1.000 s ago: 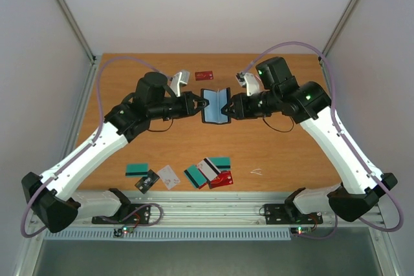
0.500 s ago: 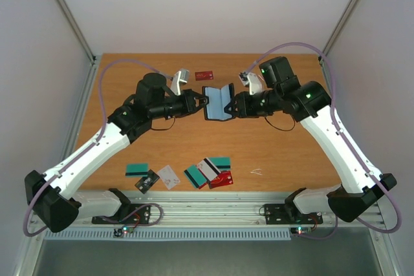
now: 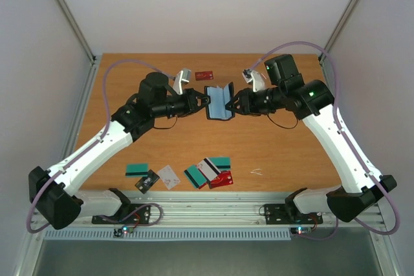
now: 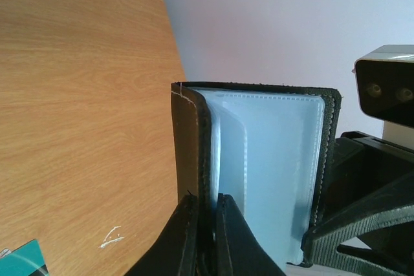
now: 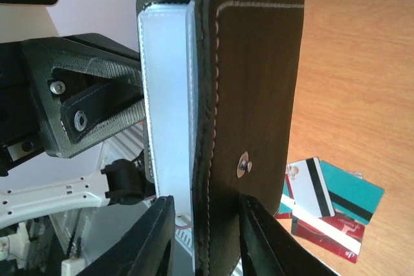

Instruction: Put the credit cards into the card holder

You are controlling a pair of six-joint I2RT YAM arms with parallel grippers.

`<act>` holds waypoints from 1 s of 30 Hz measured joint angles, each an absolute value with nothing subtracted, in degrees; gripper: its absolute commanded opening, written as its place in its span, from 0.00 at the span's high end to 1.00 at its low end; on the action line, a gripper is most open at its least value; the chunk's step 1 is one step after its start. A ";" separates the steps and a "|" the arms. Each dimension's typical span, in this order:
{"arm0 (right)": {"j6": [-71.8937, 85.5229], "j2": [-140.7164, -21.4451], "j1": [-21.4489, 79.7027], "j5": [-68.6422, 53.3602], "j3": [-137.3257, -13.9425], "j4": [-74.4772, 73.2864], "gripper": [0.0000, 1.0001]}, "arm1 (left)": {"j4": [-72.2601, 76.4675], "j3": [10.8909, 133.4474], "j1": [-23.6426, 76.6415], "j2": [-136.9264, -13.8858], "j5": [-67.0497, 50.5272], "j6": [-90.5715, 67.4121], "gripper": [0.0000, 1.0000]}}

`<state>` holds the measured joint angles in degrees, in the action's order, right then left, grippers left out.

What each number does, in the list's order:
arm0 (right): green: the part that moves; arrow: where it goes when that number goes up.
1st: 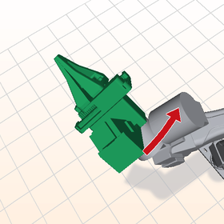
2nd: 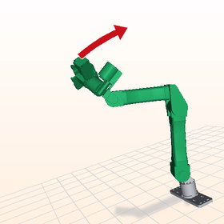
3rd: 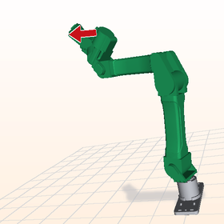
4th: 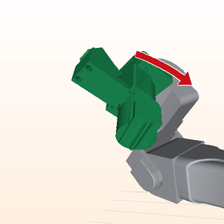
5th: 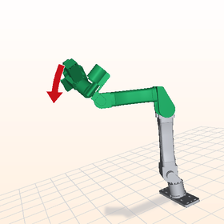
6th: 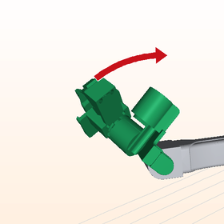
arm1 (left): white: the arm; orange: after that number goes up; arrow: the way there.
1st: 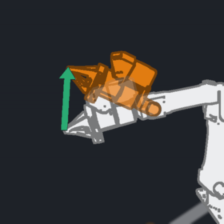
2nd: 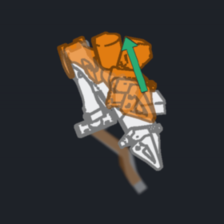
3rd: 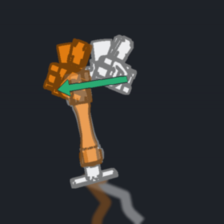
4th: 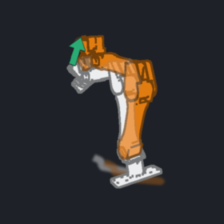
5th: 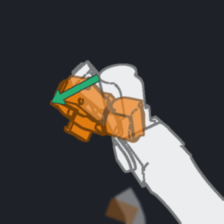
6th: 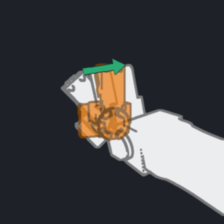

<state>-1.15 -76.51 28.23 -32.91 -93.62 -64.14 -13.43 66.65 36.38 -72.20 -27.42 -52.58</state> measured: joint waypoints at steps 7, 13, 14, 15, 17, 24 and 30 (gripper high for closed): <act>-0.82 -76.51 27.31 -33.80 -93.62 -63.70 0.73 | -12.95 66.61 36.34 -72.27 -28.03 -52.73 1.00; -0.49 -76.51 27.14 -34.57 -93.62 -63.37 0.68 | -12.58 66.61 36.34 -72.44 -28.36 -52.73 1.00; -0.43 -76.51 27.00 -34.70 -93.62 -63.37 0.68 | -12.56 66.61 36.34 -72.44 -28.40 -52.73 1.00; -0.43 -76.51 26.94 -34.83 -93.62 -63.37 0.69 | -12.53 66.61 36.32 -72.47 -28.51 -52.73 1.00; -0.38 -76.51 26.76 -35.03 -93.62 -63.37 0.70 | -12.49 66.61 36.32 -72.53 -28.75 -52.73 1.00; -0.27 -76.51 26.55 -35.77 -93.62 -63.22 0.72 | -11.68 66.26 36.05 -72.60 -29.41 -52.77 1.00; 0.91 -76.51 25.67 -37.19 -93.62 -61.95 0.72 | -11.29 66.17 35.94 -72.60 -29.74 -53.17 1.00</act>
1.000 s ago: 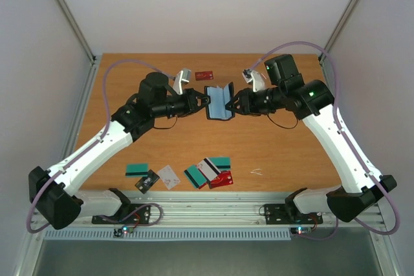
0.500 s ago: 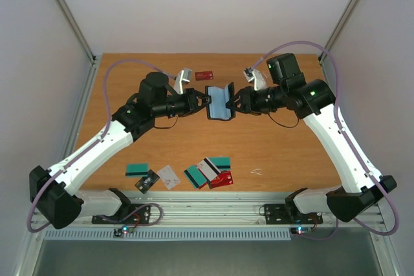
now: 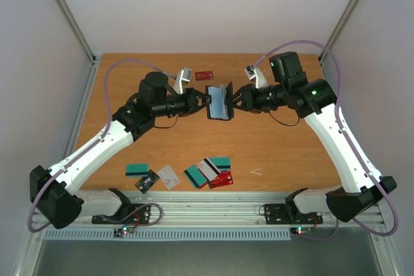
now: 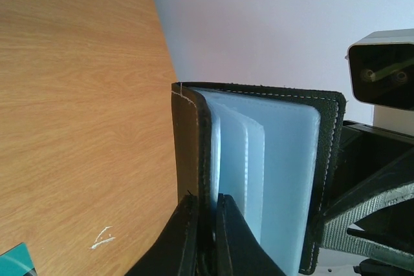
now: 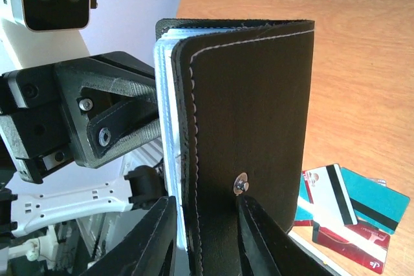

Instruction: Put the credit cards into the card holder

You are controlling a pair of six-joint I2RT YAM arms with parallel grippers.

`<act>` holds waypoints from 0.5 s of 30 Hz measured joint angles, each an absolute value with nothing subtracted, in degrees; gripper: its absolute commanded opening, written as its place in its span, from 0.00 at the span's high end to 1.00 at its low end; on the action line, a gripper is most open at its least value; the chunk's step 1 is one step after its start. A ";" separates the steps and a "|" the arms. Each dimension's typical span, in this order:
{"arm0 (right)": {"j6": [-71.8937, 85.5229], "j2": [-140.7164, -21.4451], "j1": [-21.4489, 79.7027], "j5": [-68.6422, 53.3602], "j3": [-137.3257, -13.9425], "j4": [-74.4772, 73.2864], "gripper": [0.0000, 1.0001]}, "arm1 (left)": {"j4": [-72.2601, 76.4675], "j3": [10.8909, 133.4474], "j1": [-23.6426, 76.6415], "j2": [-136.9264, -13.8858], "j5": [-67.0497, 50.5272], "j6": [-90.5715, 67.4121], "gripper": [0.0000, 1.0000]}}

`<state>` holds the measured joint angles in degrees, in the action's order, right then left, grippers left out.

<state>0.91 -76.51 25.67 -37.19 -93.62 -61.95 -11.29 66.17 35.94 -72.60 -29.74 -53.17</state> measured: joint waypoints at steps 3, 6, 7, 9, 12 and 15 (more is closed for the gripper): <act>1.45 -76.51 25.50 -37.60 -93.62 -61.73 0.74 | -11.25 66.13 35.94 -72.60 -29.87 -53.21 1.00; 1.58 -76.51 25.45 -37.80 -93.62 -61.67 0.81 | -11.22 66.04 35.90 -72.60 -30.09 -53.30 1.00; 1.58 -76.53 25.45 -37.80 -93.62 -61.67 0.82 | -11.16 65.98 35.83 -72.60 -30.22 -53.32 1.00; 1.48 -76.62 25.43 -37.54 -93.62 -61.80 0.85 | -11.16 65.95 35.68 -72.60 -30.28 -53.32 1.00; 0.75 -77.12 25.41 -36.23 -93.62 -62.74 0.93 | -11.14 65.87 35.62 -72.60 -30.44 -53.23 1.00; -0.43 -77.91 25.39 -34.41 -93.62 -64.07 0.99 | -11.09 65.54 35.33 -72.60 -30.57 -53.08 1.00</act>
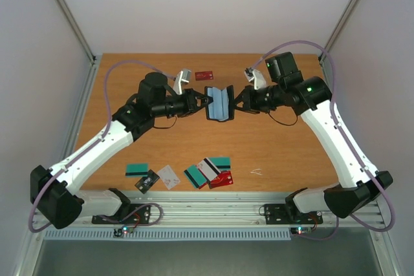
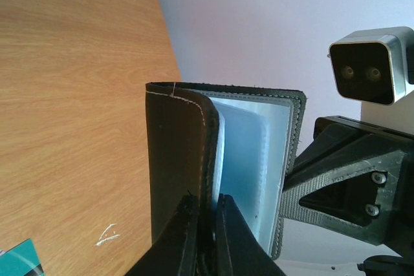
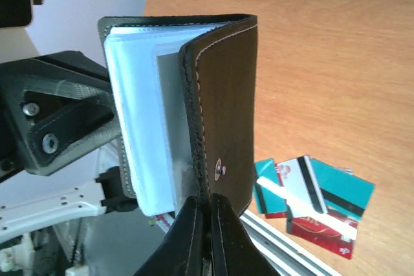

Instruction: Put the credit cards into the card holder

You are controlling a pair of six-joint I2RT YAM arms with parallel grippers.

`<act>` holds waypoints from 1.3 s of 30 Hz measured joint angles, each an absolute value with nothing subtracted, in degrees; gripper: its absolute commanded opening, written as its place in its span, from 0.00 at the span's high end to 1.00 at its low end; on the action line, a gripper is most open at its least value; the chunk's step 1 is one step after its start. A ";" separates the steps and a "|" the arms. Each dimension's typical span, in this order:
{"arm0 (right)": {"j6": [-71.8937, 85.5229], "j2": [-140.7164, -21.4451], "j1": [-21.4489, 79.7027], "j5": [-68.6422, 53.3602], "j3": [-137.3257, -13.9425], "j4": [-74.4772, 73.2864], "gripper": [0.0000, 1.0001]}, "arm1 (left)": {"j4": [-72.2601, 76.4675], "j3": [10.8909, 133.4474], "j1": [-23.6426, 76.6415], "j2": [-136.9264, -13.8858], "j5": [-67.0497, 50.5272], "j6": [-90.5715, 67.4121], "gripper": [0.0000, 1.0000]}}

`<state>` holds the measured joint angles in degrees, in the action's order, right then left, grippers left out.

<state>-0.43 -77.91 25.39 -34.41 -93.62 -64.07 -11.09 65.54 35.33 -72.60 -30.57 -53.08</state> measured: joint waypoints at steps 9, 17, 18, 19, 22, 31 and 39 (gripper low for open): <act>-0.69 -80.42 25.39 -31.75 -92.49 -65.47 0.99 | -10.15 62.94 33.74 -74.43 -31.88 -51.48 0.55; 2.76 -88.64 25.39 -27.51 -92.18 -67.53 0.99 | -11.42 59.94 29.10 -78.87 -33.17 -47.37 0.34; 2.92 -89.58 25.39 -27.38 -92.18 -67.48 0.99 | -11.70 59.33 28.18 -78.91 -33.19 -46.94 0.33; 3.03 -90.45 25.39 -27.40 -92.16 -67.31 0.99 | -12.10 58.76 27.44 -78.89 -33.17 -46.39 0.33; 3.38 -92.92 25.39 -28.12 -91.94 -66.02 0.99 | -13.89 57.91 26.04 -78.94 -32.99 -44.45 0.32; 3.62 -100.29 24.69 -35.55 -88.29 -56.80 0.99 | -16.01 56.12 24.25 -79.96 -32.73 -39.40 0.38; 8.54 -104.22 23.70 -49.19 -89.03 -43.72 0.99 | -19.51 59.00 23.16 -80.58 -28.88 -36.14 0.50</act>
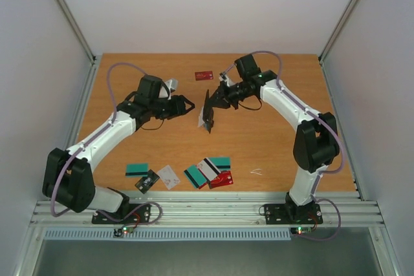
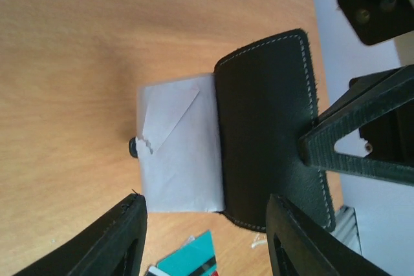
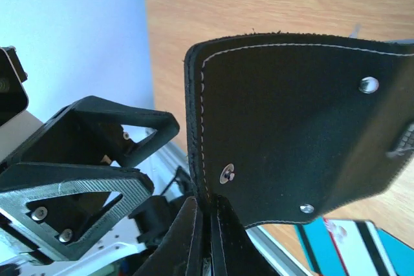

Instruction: Put the credit cards into the card holder

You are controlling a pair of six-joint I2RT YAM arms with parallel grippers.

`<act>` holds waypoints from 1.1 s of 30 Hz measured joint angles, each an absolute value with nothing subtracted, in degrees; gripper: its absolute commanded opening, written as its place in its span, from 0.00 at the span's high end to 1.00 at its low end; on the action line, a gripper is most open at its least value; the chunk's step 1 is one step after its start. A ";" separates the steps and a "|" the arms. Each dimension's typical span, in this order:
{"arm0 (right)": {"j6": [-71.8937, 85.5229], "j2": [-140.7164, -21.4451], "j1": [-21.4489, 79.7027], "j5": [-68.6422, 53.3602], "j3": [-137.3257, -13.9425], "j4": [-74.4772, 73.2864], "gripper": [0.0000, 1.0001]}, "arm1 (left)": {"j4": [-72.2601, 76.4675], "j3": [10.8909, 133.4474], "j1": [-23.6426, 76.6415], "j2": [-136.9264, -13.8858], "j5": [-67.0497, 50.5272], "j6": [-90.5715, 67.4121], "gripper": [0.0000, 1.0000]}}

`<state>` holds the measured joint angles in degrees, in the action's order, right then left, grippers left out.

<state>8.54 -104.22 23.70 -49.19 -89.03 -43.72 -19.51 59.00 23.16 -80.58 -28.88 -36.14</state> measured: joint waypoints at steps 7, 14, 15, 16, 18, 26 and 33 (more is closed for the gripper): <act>10.41 -110.69 23.35 -54.65 -87.55 -36.05 0.99 | -21.71 62.63 22.20 -83.15 -24.32 -32.86 0.52; 6.98 -111.55 19.86 -53.95 -78.43 -36.91 0.99 | -24.05 62.92 22.20 -86.89 -23.77 -30.17 0.41; 6.20 -111.79 19.40 -53.74 -78.13 -37.21 0.99 | -24.16 62.92 22.20 -87.55 -23.81 -29.76 0.39; 5.34 -112.16 19.11 -53.49 -78.00 -37.50 0.99 | -24.23 62.92 22.20 -88.60 -24.14 -29.61 0.37; 3.36 -112.81 19.07 -52.64 -77.69 -38.22 0.99 | -24.21 62.92 22.20 -90.54 -25.10 -29.17 0.36; -3.44 -113.49 18.70 -47.33 -75.68 -42.83 0.99 | -23.97 62.98 22.20 -97.21 -30.00 -29.12 0.38; -4.69 -113.54 17.72 -41.95 -74.15 -45.54 0.99 | -25.12 67.77 23.18 -98.26 -31.73 -27.70 0.39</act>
